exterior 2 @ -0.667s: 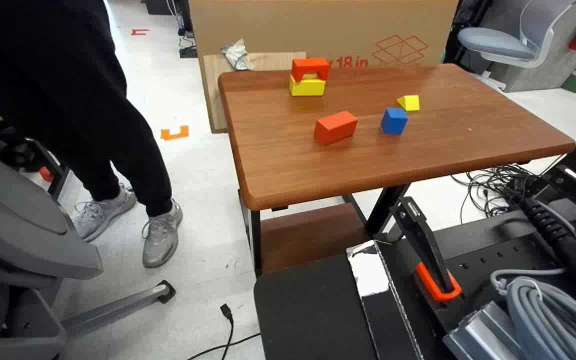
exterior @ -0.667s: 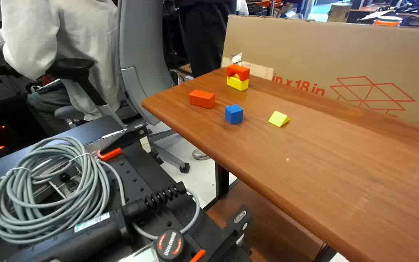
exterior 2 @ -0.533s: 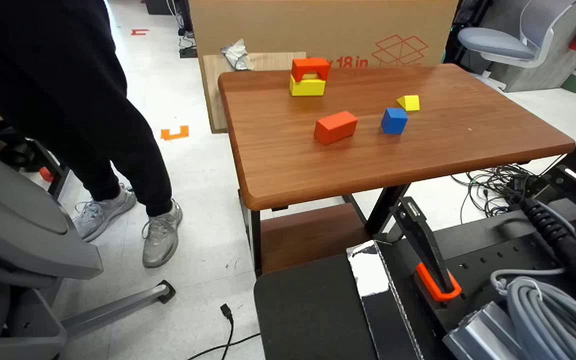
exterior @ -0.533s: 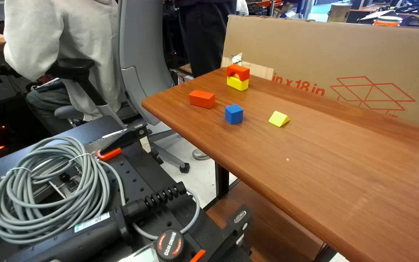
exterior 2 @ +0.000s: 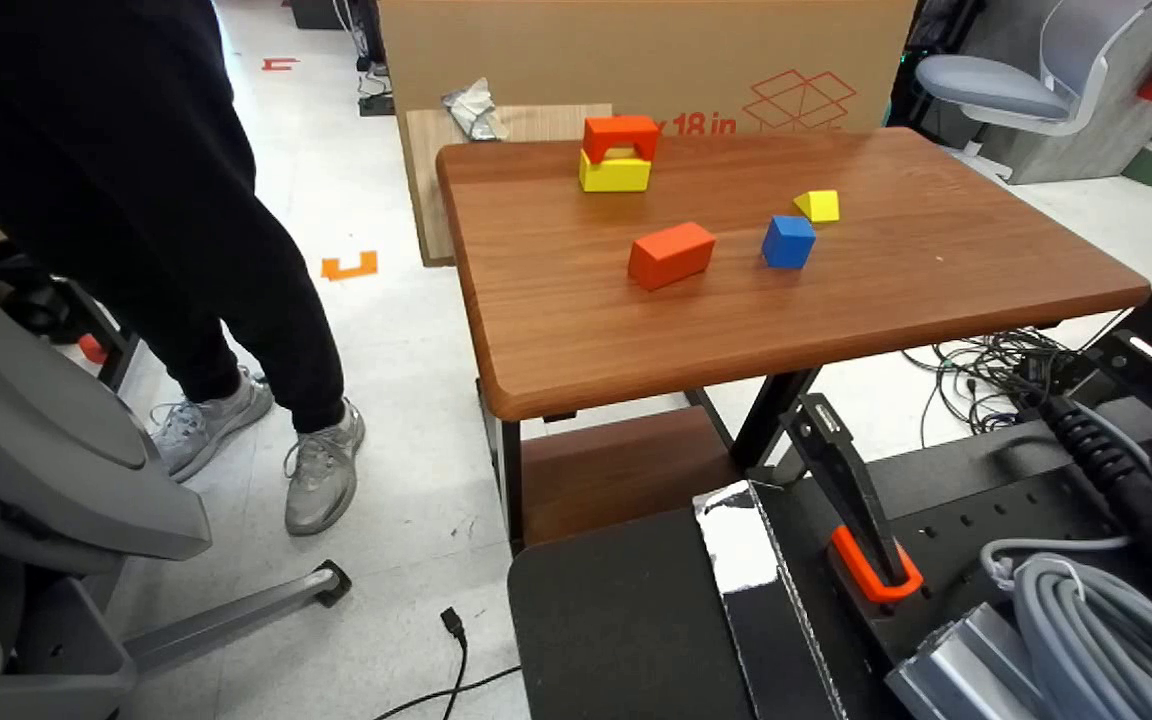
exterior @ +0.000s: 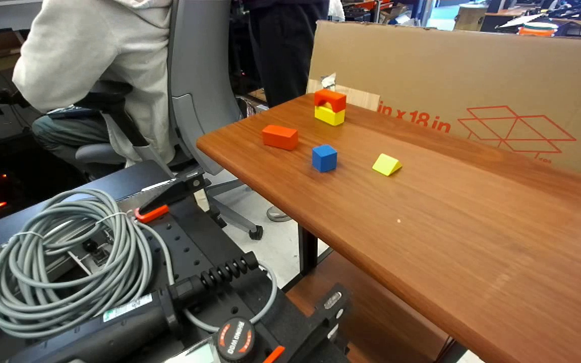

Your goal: Pick up the orange object from the yellow object and put on the table

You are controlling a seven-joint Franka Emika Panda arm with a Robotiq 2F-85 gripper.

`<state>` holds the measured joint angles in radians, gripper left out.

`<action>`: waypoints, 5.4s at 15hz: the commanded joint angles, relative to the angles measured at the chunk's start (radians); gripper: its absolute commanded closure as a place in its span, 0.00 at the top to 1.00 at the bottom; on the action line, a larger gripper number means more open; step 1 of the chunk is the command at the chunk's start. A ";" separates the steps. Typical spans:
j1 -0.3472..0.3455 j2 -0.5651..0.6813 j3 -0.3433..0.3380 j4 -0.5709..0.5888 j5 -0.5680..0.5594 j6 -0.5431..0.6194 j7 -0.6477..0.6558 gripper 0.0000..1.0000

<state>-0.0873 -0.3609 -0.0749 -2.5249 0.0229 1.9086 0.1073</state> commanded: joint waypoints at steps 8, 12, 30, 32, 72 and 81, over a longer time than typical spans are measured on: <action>0.027 0.047 0.058 0.027 0.022 0.057 0.075 1.00; 0.070 0.186 0.102 0.079 0.091 0.303 0.140 1.00; 0.221 0.860 0.147 0.665 -0.055 0.524 0.095 1.00; 0.220 0.897 0.160 0.696 -0.031 0.518 0.078 1.00; 0.265 1.051 0.091 0.897 -0.113 0.358 0.068 0.41; 0.133 1.059 0.043 0.876 -0.109 0.384 -0.020 0.41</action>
<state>0.0735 0.6944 -0.0285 -1.6411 -0.0931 2.2987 0.1272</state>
